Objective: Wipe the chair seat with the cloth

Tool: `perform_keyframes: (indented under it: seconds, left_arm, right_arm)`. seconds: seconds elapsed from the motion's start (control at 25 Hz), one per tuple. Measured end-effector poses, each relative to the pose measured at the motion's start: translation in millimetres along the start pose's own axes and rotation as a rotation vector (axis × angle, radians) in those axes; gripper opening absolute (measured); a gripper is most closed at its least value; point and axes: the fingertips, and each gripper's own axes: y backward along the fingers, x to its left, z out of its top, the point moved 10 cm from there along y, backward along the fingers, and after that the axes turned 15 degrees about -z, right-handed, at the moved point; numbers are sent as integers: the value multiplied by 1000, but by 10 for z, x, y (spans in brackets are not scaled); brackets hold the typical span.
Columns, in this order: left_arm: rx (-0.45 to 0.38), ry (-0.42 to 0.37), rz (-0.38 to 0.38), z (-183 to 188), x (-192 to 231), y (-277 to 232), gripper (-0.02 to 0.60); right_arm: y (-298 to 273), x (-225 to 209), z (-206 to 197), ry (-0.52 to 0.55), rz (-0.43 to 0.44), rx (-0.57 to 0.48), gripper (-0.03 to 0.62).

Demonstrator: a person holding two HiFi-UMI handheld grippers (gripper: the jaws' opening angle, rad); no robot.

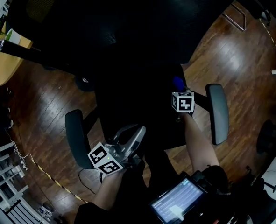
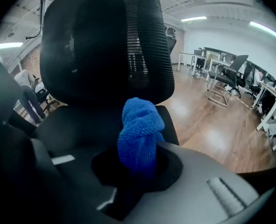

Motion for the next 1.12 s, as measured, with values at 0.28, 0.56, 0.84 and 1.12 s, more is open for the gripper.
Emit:
perform_keyframes:
  seconds: [0.28, 0.56, 0.84, 1.12]
  left_arm:
    - [-88, -21, 51, 121, -148, 299, -8]
    - [-183, -73, 121, 268, -321, 664, -8]
    - [-227, -96, 156, 252, -349, 887, -8]
    - [-200, -76, 146, 154, -287, 893, -8]
  right_arm:
    - [158, 712, 49, 76, 124, -27, 44]
    - [518, 2531, -22, 141, 510, 12, 44]
    - [666, 3177, -295, 209, 622, 41, 44]
    - [653, 2848, -372, 158, 555, 12, 44]
